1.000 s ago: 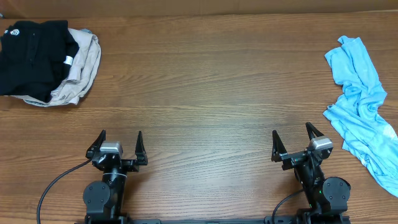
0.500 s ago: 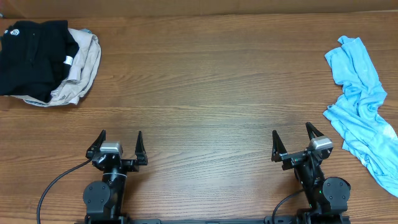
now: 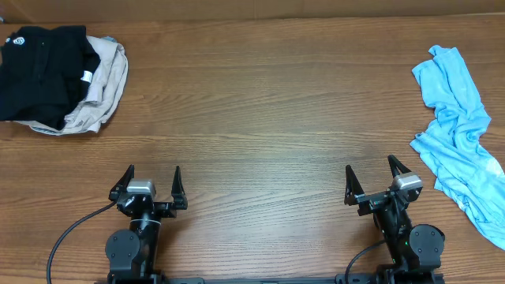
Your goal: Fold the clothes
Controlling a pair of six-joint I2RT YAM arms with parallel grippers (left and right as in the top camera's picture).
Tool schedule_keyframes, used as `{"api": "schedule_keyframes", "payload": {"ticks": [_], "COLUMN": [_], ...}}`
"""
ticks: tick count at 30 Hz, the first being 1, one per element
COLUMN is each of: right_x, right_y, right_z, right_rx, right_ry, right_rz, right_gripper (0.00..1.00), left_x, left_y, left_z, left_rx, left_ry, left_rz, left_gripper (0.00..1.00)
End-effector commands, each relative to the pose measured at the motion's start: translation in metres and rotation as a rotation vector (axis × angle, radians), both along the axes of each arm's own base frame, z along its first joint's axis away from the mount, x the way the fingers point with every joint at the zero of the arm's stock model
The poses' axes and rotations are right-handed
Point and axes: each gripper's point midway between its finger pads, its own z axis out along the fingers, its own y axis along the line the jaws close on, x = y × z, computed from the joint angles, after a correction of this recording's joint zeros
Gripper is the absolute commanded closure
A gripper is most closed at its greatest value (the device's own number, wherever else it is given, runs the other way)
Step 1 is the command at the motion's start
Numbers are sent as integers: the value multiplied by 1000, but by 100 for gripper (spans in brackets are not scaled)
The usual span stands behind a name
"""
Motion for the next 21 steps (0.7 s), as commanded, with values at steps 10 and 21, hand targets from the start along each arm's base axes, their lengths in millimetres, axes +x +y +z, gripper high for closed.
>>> {"api": "schedule_keyframes", "payload": {"ticks": [10, 21], "right_x": [0, -4], "right_y": [1, 13], "right_z": [1, 1], "right_rx": [0, 1], "right_ry": [-16, -15], "right_rz": [2, 78], "right_gripper": [0, 0], "left_x": [0, 0], "left_y": [4, 4], "left_z": [0, 0], "left_rx": [-14, -13], "left_ry": [-4, -4], "left_rz": [19, 21], "left_gripper": [0, 0]}}
